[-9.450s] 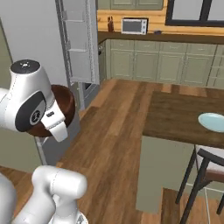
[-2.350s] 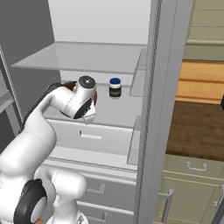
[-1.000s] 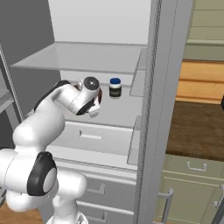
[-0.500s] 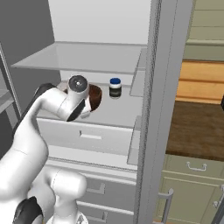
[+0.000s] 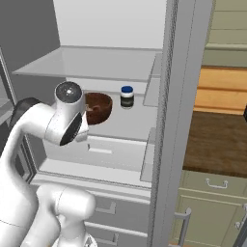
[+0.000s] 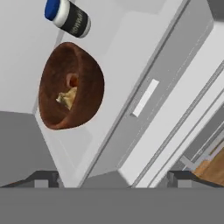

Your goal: Pick the chicken drumstick and onion from their plates and place them in the bowl. Then put the bowl in the fridge.

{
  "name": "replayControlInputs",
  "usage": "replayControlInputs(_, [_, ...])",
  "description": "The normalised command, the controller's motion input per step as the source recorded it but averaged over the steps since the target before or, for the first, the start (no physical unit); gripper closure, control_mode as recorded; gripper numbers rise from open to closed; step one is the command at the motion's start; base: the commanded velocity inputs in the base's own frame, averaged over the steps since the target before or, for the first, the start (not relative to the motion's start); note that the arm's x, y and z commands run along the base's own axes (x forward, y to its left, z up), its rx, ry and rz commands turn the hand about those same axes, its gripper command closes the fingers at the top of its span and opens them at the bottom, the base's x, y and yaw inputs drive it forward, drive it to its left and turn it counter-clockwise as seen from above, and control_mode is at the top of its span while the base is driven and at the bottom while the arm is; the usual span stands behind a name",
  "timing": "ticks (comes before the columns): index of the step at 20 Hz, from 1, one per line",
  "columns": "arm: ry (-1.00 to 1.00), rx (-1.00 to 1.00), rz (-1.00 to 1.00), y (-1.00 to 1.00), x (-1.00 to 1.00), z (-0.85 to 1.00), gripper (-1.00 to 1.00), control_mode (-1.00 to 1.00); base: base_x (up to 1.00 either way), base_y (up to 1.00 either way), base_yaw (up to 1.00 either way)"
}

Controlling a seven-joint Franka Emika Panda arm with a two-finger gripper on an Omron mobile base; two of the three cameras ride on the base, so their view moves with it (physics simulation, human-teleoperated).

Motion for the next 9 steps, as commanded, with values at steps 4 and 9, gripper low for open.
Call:
replayControlInputs(4, [-0.01,0.00,0.00,-0.16,-1.00,-0.17,-1.00,-1.00,0.00,0.00,0.00])
replayControlInputs(9, [-0.14,0.00,0.00,-0.07,-1.00,0.06,-1.00,-1.00,0.00,0.00,0.00])
